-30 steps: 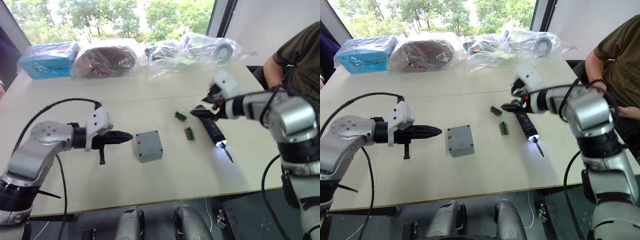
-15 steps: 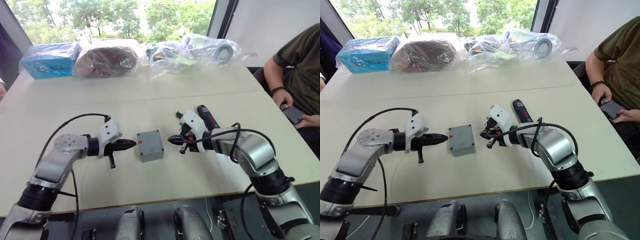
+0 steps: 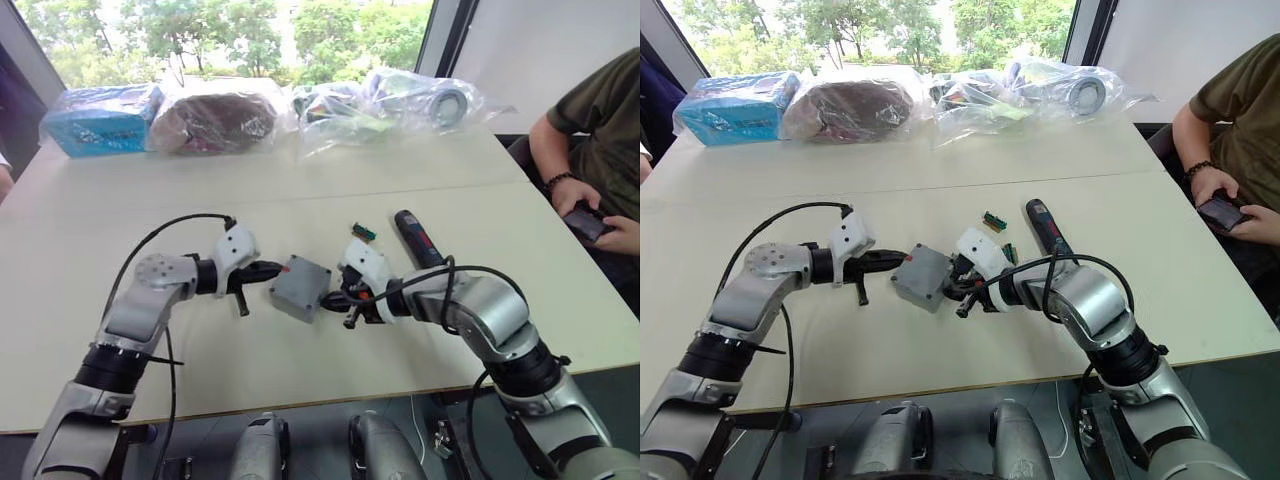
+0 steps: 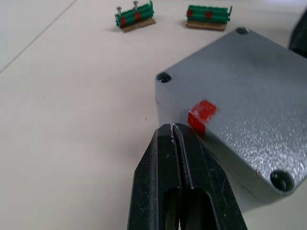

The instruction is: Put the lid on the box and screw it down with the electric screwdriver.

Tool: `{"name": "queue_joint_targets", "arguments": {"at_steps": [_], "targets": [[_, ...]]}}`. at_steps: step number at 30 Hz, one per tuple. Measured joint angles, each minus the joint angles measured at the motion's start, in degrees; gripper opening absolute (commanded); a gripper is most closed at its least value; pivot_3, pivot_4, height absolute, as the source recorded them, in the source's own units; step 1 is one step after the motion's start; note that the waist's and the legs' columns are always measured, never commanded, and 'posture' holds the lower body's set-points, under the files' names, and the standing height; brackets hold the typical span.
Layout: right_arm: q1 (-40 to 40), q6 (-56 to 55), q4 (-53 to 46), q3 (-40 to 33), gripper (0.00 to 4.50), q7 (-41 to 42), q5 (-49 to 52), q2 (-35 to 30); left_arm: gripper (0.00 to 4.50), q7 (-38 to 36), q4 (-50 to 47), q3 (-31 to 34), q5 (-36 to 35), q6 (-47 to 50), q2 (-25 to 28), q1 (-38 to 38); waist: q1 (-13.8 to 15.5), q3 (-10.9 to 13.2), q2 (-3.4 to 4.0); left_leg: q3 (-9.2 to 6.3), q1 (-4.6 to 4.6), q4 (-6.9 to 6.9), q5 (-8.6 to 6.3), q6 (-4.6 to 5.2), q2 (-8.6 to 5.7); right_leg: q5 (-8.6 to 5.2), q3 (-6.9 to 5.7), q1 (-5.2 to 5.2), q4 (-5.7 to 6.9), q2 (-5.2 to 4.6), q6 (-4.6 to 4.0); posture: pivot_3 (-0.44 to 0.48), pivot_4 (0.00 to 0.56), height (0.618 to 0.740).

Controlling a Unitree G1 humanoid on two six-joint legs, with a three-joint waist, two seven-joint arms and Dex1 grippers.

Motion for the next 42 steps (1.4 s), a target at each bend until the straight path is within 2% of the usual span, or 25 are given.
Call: {"name": "queue_joint_targets", "arguments": {"at_steps": [6,12,15,18,22,29,42], "targets": [[-1.30,0.72,-0.99,-0.14,0.03,-0.41,-0.05,-3.46,0.00,-0.46,2.62,-1.04,2.12,-2.47,0.47,-0.20,-0.02,0.00,0.00,0.00,0.00,0.01,0.00,0.00,0.00,0.01,0.00,0.00,0.00,-0.01,0.02,0.000,0.150,0.740],[-4.66,-4.19,3.23,-1.84,0.03,2.16,-1.88,-9.68,0.00,-4.66,-2.45,0.54,1.44,-2.47,8.25,6.53,-0.42,0.00,0.00,0.00,0.04,-0.04,0.00,0.00,0.04,0.00,0.02,-0.02,0.00,0.00,0.00,0.000,0.150,0.740],[-6.05,-7.56,8.19,-1.94,0.03,2.72,-3.62,-9.32,0.00,-6.52,-6.28,1.11,-0.04,-1.28,10.52,8.91,-0.02,0.00,0.00,0.02,0.04,-0.03,0.00,0.00,0.04,0.00,-0.01,-0.01,0.00,0.00,0.00,0.000,0.150,0.740],[-7.94,-12.99,15.97,-1.22,0.03,3.49,-5.46,-5.31,0.00,-8.89,-9.83,1.37,-1.07,-0.27,13.17,11.09,-0.13,0.00,-0.01,0.04,0.05,-0.02,0.00,0.00,0.03,0.00,0.03,0.00,-0.01,-0.01,0.00,0.000,0.150,0.740],[-8.59,-18.01,22.80,-0.04,0.03,4.56,-7.16,-0.79,0.00,-8.85,-11.54,1.25,-2.12,1.70,12.61,11.18,0.03,0.00,0.00,0.12,0.02,0.00,0.00,0.00,0.01,0.01,0.01,0.01,-0.01,-0.02,0.01,0.000,0.150,0.740],[-8.60,-20.74,26.00,0.41,0.03,6.04,-8.06,2.68,0.00,-7.06,-11.23,0.08,-1.40,1.87,9.79,9.12,-0.05,0.00,0.00,0.12,0.02,0.00,0.00,0.00,0.01,0.01,0.00,0.01,0.01,-0.01,0.02,0.000,0.150,0.740],[-2.77,-16.14,15.33,0.44,0.03,8.07,-7.42,1.25,0.00,-6.69,-4.13,-0.65,1.40,-0.28,8.08,4.46,-0.04,0.00,-0.01,0.11,0.03,0.01,0.00,0.00,0.01,0.01,-0.02,0.01,0.05,0.02,0.02,0.000,0.150,0.740]]}}
